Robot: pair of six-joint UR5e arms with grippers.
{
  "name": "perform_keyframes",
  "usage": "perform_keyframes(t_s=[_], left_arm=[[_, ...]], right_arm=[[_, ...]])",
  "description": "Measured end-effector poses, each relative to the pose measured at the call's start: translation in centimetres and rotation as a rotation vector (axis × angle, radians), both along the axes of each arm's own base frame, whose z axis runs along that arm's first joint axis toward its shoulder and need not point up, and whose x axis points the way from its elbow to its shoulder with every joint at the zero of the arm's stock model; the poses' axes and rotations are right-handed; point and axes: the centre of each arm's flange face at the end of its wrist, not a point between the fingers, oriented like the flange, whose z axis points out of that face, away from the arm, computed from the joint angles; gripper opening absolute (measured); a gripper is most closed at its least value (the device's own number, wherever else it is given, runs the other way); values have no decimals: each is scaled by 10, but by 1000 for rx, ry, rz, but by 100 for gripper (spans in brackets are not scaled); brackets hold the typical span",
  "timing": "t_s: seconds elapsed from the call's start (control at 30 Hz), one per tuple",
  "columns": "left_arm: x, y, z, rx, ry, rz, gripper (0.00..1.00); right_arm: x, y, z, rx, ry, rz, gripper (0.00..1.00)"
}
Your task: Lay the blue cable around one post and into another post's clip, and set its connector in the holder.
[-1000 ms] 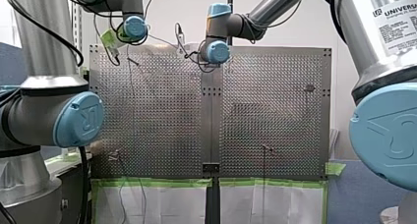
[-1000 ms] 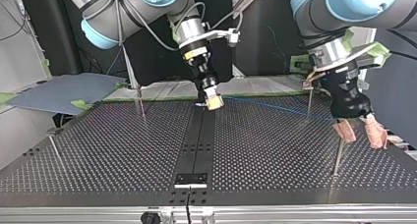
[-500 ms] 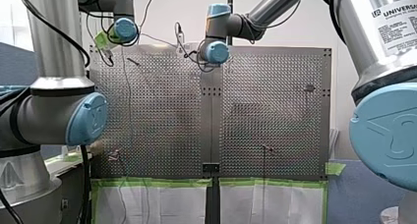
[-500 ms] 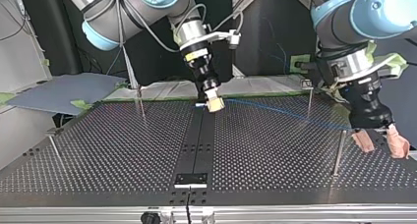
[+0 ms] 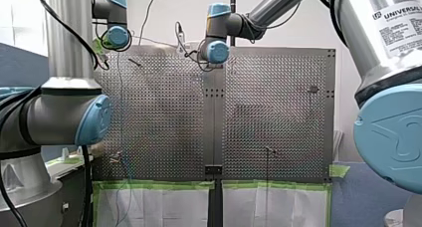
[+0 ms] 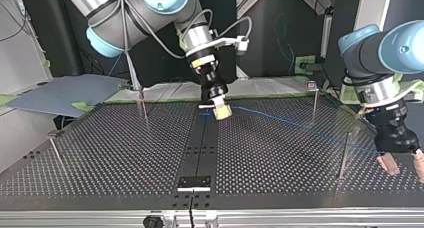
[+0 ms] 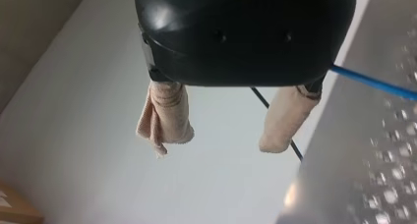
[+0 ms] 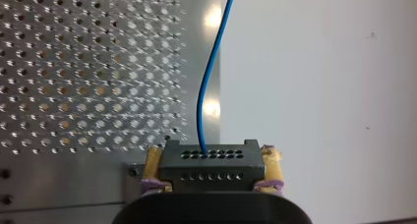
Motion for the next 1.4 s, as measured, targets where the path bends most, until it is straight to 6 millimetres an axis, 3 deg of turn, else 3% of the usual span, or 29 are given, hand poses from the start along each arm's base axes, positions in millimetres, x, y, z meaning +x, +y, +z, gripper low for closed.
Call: perform_keyframes(t_s=[0.2,0.5,0.67,0.9,1.03,1.4], left_arm=[[25,29,-23,-1,29,-1,100],[53,67,-47,12,79,-8,100],[60,69,-57,26,103,-32,100],[78,60,-94,57,191,-89,100],[81,56,-104,57,215,-97,100],[74,46,-127,21,243,-99,100]], right_arm=[[14,-7,-6,0,14,-1,0],[17,-18,4,-11,-8,-13,0],[14,-24,6,-10,-12,-29,0],[4,-37,2,21,-15,-87,0],[-3,-44,-2,44,2,-121,0],[-36,-67,-36,131,74,-253,0]])
